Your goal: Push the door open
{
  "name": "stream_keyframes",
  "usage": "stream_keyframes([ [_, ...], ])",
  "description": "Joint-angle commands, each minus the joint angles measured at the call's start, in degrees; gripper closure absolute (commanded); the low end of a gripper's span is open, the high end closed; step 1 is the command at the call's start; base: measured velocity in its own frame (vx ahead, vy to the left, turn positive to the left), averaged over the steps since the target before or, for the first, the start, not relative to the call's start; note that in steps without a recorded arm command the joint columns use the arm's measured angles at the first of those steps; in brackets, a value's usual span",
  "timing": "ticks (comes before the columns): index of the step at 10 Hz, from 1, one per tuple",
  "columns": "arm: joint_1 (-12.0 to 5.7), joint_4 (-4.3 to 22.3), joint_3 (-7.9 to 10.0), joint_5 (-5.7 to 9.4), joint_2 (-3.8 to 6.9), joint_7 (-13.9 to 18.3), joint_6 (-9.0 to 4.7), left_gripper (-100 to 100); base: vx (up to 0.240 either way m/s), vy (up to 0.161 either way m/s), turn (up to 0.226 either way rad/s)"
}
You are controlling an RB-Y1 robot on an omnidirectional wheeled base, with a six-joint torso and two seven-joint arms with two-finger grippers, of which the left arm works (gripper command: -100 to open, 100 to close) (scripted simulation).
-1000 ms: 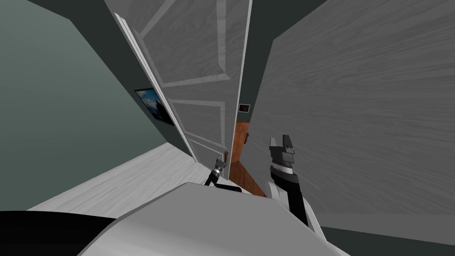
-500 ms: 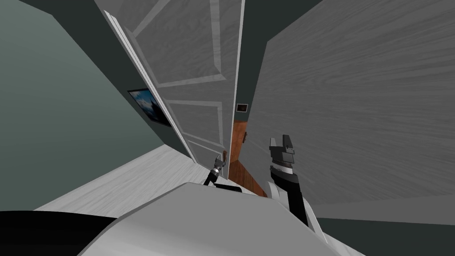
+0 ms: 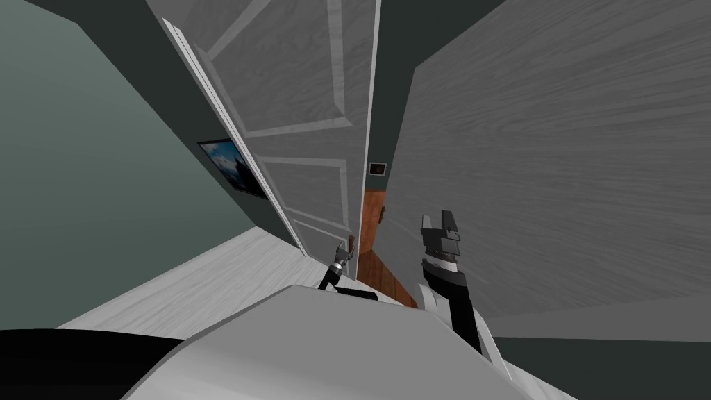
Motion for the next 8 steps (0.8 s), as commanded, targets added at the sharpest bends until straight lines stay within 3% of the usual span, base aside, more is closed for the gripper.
stream_keyframes([
  [1, 1.78, -2.2, 1.49, 0.59, 2.36, -0.2, 1.05, 100, -0.012, 0.000, -0.003],
  [7, 1.78, -2.2, 1.49, 0.59, 2.36, -0.2, 1.05, 100, 0.001, 0.000, -0.001],
  [8, 0.06, -0.2, 1.73, 0.36, 0.31, -0.2, 0.15, 100, 0.007, -0.050, -0.234],
])
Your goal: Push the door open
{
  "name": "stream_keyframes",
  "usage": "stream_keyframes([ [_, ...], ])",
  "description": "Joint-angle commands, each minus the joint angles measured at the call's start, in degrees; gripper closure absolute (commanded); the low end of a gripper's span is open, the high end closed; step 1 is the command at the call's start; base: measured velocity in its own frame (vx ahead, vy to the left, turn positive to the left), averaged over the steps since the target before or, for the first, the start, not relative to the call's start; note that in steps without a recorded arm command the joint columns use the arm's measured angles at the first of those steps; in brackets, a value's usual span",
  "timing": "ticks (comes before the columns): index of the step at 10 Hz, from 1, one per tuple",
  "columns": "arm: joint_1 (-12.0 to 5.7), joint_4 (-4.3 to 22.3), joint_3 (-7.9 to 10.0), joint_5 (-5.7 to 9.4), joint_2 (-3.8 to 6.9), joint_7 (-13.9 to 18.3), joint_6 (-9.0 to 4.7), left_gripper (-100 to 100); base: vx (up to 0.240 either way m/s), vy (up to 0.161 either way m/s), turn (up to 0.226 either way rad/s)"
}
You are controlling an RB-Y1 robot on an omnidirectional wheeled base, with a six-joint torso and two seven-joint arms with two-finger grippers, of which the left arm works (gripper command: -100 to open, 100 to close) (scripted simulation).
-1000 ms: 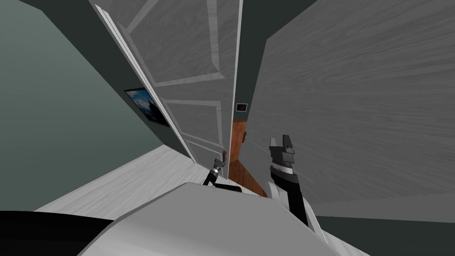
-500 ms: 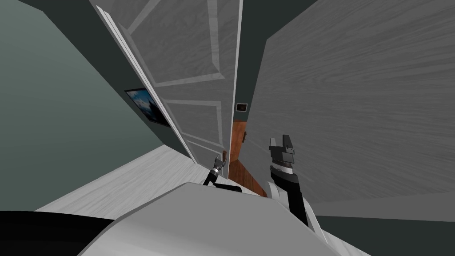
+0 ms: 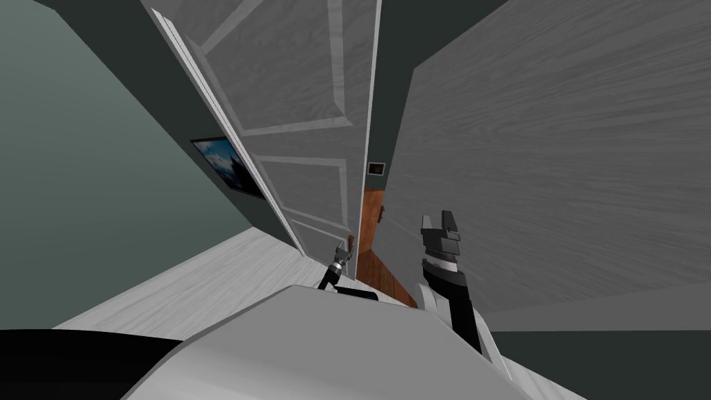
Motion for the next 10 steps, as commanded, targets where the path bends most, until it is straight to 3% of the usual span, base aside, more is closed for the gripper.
stream_keyframes([
  [1, -0.65, 1.1, 1.94, 0.48, 0.28, -0.1, -0.60, 100, 0.017, -0.045, -0.203],
  [4, -0.77, 1.4, 4.30, 0.98, 0.68, -0.2, -0.69, 100, 0.017, -0.022, -0.120],
  [5, -0.77, 1.4, 4.30, 0.98, 0.68, -0.2, -0.69, 100, 0.018, -0.014, -0.034],
  [10, -0.98, 2.0, 8.63, 1.89, 1.30, -0.5, -0.86, 100, 0.023, -0.018, -0.114],
])
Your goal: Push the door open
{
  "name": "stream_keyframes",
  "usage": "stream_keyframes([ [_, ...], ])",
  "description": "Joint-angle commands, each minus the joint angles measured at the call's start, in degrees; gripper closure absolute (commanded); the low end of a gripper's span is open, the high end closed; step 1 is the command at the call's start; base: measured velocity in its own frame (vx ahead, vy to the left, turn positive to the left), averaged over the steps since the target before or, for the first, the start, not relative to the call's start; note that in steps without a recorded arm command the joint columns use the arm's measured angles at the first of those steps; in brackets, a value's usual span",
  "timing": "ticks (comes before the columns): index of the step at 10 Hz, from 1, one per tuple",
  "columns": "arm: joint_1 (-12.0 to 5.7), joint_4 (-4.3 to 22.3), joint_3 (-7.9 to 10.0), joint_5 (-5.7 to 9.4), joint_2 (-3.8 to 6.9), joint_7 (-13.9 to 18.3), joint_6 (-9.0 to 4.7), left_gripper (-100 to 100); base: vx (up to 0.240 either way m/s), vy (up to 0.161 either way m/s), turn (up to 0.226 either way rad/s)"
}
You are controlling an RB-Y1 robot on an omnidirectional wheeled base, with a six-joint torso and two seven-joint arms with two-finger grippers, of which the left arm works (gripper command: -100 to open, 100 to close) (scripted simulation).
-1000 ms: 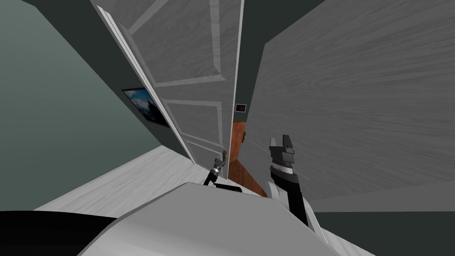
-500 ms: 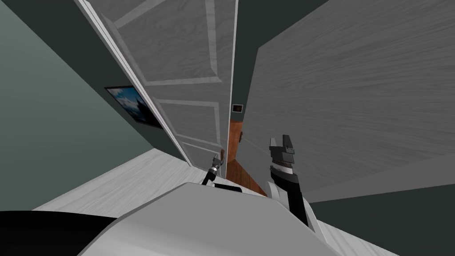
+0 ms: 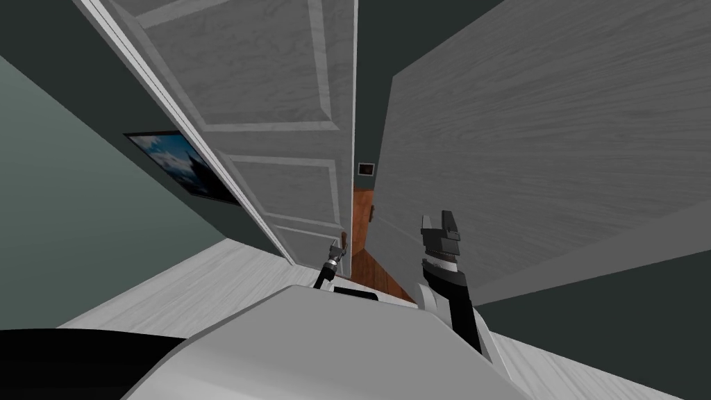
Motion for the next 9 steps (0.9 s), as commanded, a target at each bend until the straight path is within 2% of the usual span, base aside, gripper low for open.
stream_keyframes([
  [1, 0.50, -1.3, 1.67, 0.58, 1.45, -0.1, 0.54, 100, 0.013, -0.010, -0.073],
  [2, 0.43, -1.2, 2.94, 0.84, 1.61, -0.1, 0.49, 100, 0.027, -0.021, -0.141],
  [3, 0.43, -1.2, 2.94, 0.84, 1.61, -0.1, 0.49, 100, 0.021, -0.010, -0.062],
  [4, 0.37, -1.0, 4.21, 1.11, 1.78, -0.2, 0.44, 100, 0.017, -0.015, -0.113],
  [5, 0.37, -1.0, 4.21, 1.11, 1.78, -0.2, 0.44, 100, 0.016, -0.012, -0.051],
  [6, 0.30, -0.8, 5.55, 1.39, 1.94, -0.3, 0.39, 100, 0.018, -0.021, -0.136],
  [8, 0.30, -0.8, 5.55, 1.39, 1.94, -0.3, 0.39, 100, 0.016, -0.005, -0.034],
  [9, 0.23, -0.6, 7.03, 1.70, 2.11, -0.4, 0.34, 100, 0.018, -0.014, -0.135],
])
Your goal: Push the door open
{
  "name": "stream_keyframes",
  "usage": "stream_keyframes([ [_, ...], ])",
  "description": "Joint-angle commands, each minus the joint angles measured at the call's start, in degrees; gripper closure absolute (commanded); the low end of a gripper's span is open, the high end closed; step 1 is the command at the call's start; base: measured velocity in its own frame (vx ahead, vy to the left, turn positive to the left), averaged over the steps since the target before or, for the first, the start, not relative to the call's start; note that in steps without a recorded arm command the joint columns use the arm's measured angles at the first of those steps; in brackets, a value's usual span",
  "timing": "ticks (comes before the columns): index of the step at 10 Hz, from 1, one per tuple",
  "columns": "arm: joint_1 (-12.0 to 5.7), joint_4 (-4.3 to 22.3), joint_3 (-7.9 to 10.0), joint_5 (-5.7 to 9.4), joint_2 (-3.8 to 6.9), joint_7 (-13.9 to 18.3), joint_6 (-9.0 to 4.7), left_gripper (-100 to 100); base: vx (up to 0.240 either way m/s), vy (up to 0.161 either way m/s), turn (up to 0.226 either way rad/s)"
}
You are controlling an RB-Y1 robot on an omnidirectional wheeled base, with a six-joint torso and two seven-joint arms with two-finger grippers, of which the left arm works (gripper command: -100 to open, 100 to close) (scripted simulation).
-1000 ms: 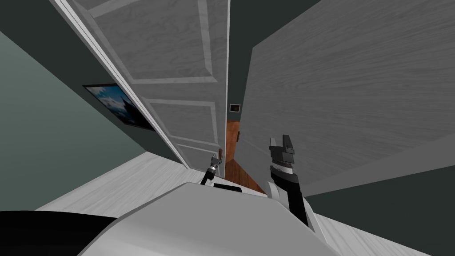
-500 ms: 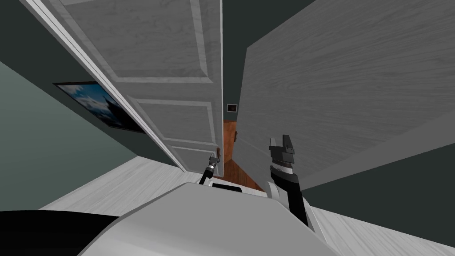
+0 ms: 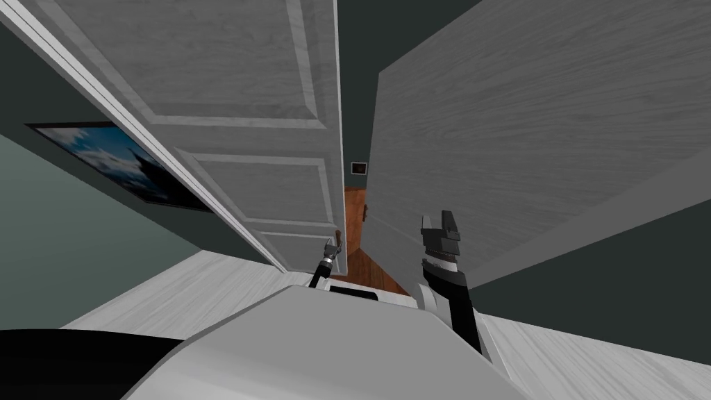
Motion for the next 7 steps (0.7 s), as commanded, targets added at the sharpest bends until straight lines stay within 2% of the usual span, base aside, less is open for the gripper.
stream_keyframes([
  [1, -0.79, 1.5, 2.10, 0.71, 1.05, 0.0, -0.86, 100, 0.025, -0.011, -0.072],
  [2, -0.87, 1.7, 3.47, 1.02, 1.22, -0.1, -0.91, 100, 0.027, -0.012, -0.136],
  [4, -0.87, 1.7, 3.58, 1.02, 1.22, -0.1, -0.91, 100, 0.018, -0.003, -0.025],
  [5, -0.94, 1.8, 5.00, 1.33, 1.38, -0.2, -0.97, 100, 0.018, -0.022, -0.141],
  [6, -0.94, 1.8, 5.06, 1.33, 1.38, -0.2, -0.97, 100, 0.013, -0.015, -0.072],
  [7, -1.02, 2.0, 6.42, 1.66, 1.54, -0.3, -1.03, 100, 0.013, -0.008, -0.126],
])
